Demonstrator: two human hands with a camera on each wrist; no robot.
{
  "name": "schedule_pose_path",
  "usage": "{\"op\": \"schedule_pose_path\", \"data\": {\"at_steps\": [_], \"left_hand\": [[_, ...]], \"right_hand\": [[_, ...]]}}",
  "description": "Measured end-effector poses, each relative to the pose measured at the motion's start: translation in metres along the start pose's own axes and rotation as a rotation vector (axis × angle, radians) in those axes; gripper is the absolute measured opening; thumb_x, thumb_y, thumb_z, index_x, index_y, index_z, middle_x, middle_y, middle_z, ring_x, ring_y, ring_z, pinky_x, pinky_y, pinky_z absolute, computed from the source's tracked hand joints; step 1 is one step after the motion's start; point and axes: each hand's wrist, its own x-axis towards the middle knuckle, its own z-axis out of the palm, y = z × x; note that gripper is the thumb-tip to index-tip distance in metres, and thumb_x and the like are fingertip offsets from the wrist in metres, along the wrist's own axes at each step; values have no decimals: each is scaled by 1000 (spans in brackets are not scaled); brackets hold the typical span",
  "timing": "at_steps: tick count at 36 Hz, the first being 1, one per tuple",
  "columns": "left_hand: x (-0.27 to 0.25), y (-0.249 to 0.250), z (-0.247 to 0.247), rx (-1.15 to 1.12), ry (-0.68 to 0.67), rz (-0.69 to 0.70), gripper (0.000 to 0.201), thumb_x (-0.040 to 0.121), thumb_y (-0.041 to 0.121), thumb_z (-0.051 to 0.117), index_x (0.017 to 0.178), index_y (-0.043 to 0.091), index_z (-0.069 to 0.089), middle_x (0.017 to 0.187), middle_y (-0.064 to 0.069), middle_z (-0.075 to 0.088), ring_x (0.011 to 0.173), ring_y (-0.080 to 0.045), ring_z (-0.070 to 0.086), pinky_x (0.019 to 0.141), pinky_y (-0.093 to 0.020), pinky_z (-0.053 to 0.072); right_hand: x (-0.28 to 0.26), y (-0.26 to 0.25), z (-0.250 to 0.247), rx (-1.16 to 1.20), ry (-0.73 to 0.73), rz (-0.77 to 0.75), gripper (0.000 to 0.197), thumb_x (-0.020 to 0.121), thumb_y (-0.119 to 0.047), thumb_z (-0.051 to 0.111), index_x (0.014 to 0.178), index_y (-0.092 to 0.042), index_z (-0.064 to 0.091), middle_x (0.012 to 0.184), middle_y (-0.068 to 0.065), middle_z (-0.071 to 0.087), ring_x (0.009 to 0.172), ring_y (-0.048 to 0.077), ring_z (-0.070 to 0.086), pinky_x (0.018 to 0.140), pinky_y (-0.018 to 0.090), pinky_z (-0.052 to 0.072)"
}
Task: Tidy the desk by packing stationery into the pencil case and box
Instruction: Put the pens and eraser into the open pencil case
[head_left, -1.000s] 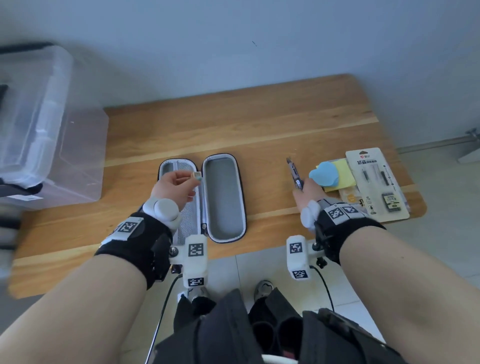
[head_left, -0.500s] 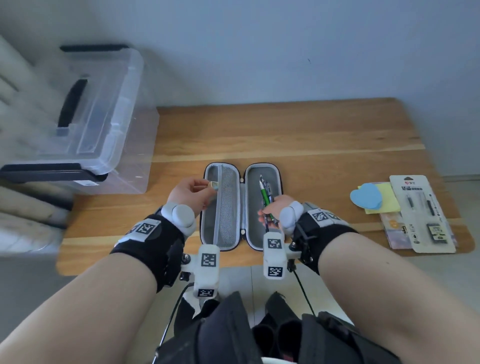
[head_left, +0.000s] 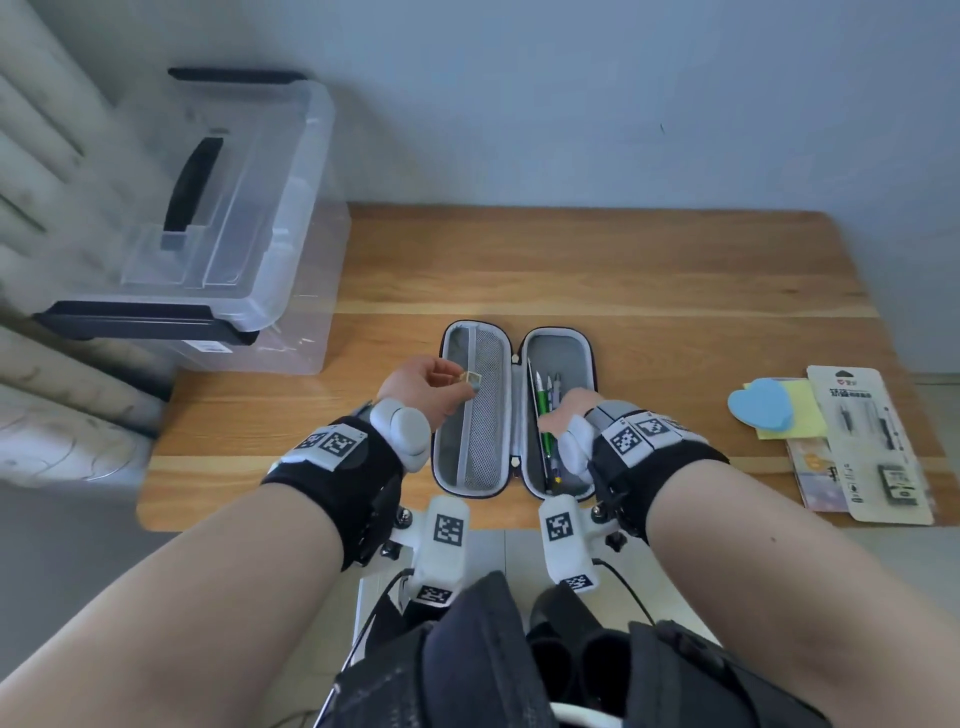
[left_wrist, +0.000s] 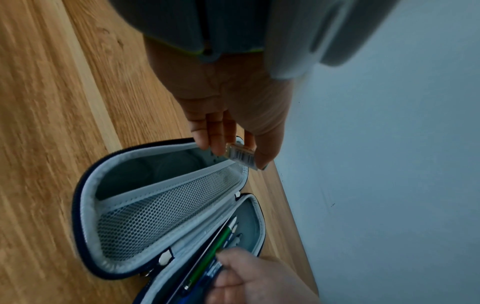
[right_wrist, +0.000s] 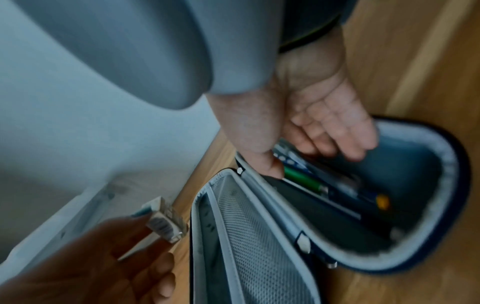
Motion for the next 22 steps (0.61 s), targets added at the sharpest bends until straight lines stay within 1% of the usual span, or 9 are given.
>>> {"op": "schedule_pose_path", "data": {"at_steps": [1, 4, 7, 9, 11, 14, 16, 19, 22], "left_hand": [[1, 0, 1, 16, -10, 3, 26, 77, 29, 77, 96, 16, 65, 87, -1, 67, 66, -14, 58, 70, -32, 54], [3, 0, 1, 80, -24, 19, 26, 77, 28, 77, 98, 20, 64, 94, 1, 66, 73, -14, 60, 71, -30, 53], [4, -1, 3, 156, -37, 42, 37, 74, 28, 80, 106, 23, 62, 97, 7, 65, 81, -14, 63, 75, -31, 55], [2, -2, 9, 166, -49, 60, 43, 72, 25, 82, 109, 24, 62, 93, 10, 64, 81, -8, 62, 70, -24, 52], [1, 0, 12, 204, -53, 85, 43, 70, 26, 83, 108, 26, 62, 89, 13, 63, 76, -1, 59, 61, -15, 44], [0, 3, 19, 265, -68, 108, 40, 68, 30, 83, 103, 27, 64, 84, 13, 65, 71, -4, 60, 59, -14, 43], [-1, 4, 25, 286, -86, 112, 37, 68, 29, 83, 99, 26, 64, 80, 12, 65, 68, -4, 60, 57, -14, 44], [-4, 3, 31, 297, -97, 131, 37, 68, 25, 83, 100, 24, 64, 75, 13, 65, 64, -1, 59, 54, -13, 42], [-6, -1, 34, 312, -138, 118, 40, 67, 25, 84, 103, 24, 65, 76, 12, 66, 65, -1, 60, 56, -13, 45]], "right_hand": [[2, 6, 2, -28, -3, -19, 35, 96, -26, 42, 63, -16, 35, 66, 4, 41, 56, 16, 38, 52, 24, 31], [5, 13, -3, 114, 162, -67, 36, 91, -36, 49, 62, -22, 35, 66, -3, 38, 56, 11, 35, 50, 23, 29], [-4, 10, -17, 106, 202, -55, 43, 96, -37, 35, 62, -13, 37, 61, 5, 39, 52, 18, 36, 50, 25, 28], [-3, 8, -21, 322, 225, -147, 40, 94, -37, 38, 65, -10, 43, 62, 7, 44, 53, 20, 40, 54, 25, 32], [-5, 5, -17, 629, 134, -260, 31, 94, -38, 48, 81, -10, 54, 73, 10, 57, 65, 24, 53, 64, 31, 44], [-7, 2, -6, 1028, -127, -313, 22, 92, -29, 59, 94, -7, 58, 78, 13, 63, 71, 26, 62, 78, 36, 53], [-7, 2, -2, 1083, -168, -370, 16, 91, -21, 62, 94, -6, 59, 79, 14, 64, 71, 26, 64, 77, 37, 55], [-6, 6, 5, 1084, -149, -416, 2, 89, -9, 62, 89, -7, 61, 82, 15, 64, 71, 25, 64, 74, 36, 55], [-5, 11, 12, 1065, -175, -410, 6, 90, -3, 59, 87, -6, 63, 81, 16, 63, 71, 24, 63, 77, 37, 54]]}}
